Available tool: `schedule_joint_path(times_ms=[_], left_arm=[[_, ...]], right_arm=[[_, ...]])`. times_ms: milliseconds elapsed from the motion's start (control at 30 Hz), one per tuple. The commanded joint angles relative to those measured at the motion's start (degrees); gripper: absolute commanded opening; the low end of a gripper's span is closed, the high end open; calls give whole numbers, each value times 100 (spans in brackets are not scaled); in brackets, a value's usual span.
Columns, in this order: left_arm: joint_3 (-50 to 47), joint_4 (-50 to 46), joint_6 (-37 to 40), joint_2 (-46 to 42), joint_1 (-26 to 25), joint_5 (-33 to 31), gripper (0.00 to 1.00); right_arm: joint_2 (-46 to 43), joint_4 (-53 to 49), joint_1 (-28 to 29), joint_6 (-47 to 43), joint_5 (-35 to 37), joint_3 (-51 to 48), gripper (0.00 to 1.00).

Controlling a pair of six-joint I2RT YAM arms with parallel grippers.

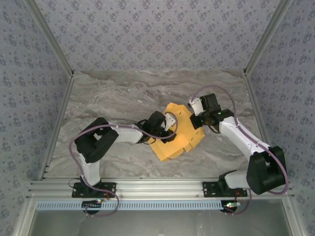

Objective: Fold the paper box

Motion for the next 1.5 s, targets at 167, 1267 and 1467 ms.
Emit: schedule_joint_path(times_ms=[167,1267,1467], left_arm=[[411,161,176,363,-26,126,23],[86,1500,-516,1266,-91,-221,17],[-116,1988,-682,1359,-91,-313,16]], right_arm=[[-29,-164,-81,-81,-89,141,0],[-271,799,554,-52,711,-669,0],[-568,1209,1021,-73,1256,-1023,0]])
